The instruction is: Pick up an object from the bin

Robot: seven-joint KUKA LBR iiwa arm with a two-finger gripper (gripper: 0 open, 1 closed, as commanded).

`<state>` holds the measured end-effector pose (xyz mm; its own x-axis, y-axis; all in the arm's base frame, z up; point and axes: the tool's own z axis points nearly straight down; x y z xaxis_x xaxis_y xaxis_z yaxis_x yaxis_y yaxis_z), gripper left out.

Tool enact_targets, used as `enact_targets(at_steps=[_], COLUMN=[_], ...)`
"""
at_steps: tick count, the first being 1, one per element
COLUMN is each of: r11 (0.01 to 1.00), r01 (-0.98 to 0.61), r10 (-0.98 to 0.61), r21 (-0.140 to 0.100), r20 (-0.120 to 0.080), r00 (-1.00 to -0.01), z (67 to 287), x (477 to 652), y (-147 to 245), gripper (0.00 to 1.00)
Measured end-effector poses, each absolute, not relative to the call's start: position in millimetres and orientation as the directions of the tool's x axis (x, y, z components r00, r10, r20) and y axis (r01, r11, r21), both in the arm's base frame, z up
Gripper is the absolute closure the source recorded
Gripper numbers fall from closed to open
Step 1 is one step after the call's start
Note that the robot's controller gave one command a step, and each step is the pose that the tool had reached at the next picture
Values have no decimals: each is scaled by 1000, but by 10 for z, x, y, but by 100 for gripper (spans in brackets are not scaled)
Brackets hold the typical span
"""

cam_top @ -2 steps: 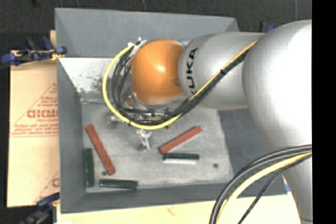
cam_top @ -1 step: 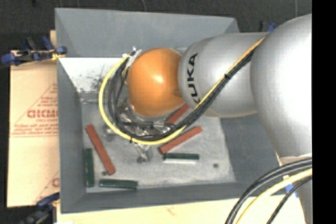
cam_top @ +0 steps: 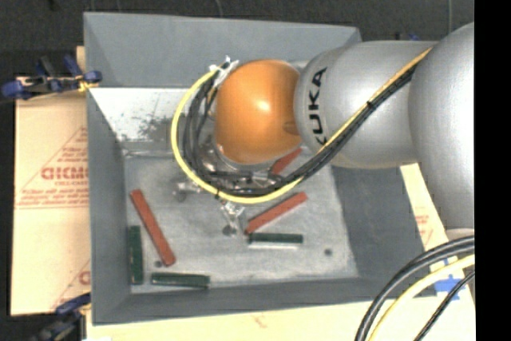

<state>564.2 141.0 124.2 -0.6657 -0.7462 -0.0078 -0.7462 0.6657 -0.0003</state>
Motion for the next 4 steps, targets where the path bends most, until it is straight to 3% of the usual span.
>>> enact_targets(at_steps=[1,2,3,4], r11=[775,735,582,583], r01=[-632,-679,-813,-812], r10=[-632,-679,-813,-812], r21=[-1,-3,-1,-1], r20=[-6,2,1,1], r00=[-775,-735,-582,-583], z=[1057,1030,722,722], x=[5763,5704,5293,5293], y=[830,514,-197,-197], gripper=[0,0,100,100])
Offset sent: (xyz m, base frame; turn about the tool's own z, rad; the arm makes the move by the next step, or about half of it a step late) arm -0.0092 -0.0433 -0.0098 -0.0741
